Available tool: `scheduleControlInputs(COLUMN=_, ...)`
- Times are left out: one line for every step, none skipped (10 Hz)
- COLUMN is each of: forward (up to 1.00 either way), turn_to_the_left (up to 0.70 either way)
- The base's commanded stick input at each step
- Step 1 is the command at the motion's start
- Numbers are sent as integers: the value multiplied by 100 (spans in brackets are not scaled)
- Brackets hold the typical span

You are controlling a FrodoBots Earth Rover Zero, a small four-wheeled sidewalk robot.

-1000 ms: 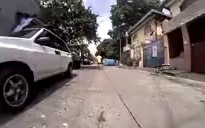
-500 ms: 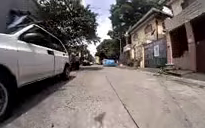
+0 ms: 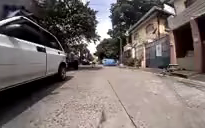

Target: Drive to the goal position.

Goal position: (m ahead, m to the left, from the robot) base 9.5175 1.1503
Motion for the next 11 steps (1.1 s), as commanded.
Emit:
scheduleControlInputs(forward=70, turn_to_the_left=0)
scheduleControlInputs(forward=70, turn_to_the_left=0)
scheduleControlInputs(forward=70, turn_to_the_left=0)
scheduleControlInputs(forward=70, turn_to_the_left=0)
scheduleControlInputs(forward=70, turn_to_the_left=0)
scheduleControlInputs(forward=70, turn_to_the_left=0)
scheduleControlInputs(forward=70, turn_to_the_left=0)
scheduleControlInputs(forward=70, turn_to_the_left=0)
scheduleControlInputs(forward=70, turn_to_the_left=0)
scheduleControlInputs(forward=70, turn_to_the_left=0)
scheduleControlInputs(forward=70, turn_to_the_left=0)
